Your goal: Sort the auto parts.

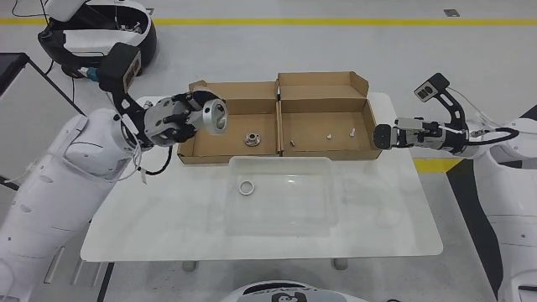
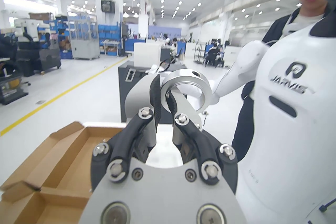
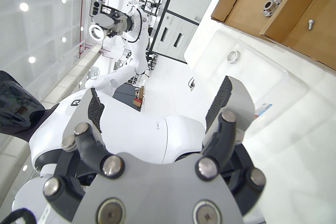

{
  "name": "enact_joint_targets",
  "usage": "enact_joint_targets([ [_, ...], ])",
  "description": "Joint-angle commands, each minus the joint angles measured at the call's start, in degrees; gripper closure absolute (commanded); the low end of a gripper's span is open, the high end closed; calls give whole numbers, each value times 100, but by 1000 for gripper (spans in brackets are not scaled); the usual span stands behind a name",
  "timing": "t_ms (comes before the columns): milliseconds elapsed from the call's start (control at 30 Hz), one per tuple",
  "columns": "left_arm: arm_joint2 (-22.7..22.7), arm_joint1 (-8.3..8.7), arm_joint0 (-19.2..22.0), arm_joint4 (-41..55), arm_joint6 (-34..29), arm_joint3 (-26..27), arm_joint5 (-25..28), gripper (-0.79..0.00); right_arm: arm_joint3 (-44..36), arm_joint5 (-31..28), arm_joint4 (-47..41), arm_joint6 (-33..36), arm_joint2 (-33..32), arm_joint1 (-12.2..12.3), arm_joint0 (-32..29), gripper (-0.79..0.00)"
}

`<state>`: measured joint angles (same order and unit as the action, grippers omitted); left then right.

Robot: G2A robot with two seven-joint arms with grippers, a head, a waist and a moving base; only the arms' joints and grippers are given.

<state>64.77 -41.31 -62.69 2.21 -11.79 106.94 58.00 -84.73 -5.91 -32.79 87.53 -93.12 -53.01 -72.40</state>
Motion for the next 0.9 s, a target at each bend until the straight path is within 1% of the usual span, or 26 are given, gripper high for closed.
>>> enact_joint_targets([
  [0, 59, -39, -45, 123, 150, 198, 0, 0, 0, 0, 0, 0, 0, 0, 0, -785],
  [67, 114, -78, -92, 193, 238, 338, 0, 0, 0, 0, 0, 0, 0, 0, 0, -785],
  [100, 167, -117, -118, 262, 331, 510, 0, 0, 0, 0, 0, 0, 0, 0, 0, -785],
  [233, 262, -204, -180, 121, 180, 886, 0, 0, 0, 0, 0, 0, 0, 0, 0, -785],
  [867, 262, -204, -180, 121, 180, 886, 0, 0, 0, 0, 0, 0, 0, 0, 0, -785],
])
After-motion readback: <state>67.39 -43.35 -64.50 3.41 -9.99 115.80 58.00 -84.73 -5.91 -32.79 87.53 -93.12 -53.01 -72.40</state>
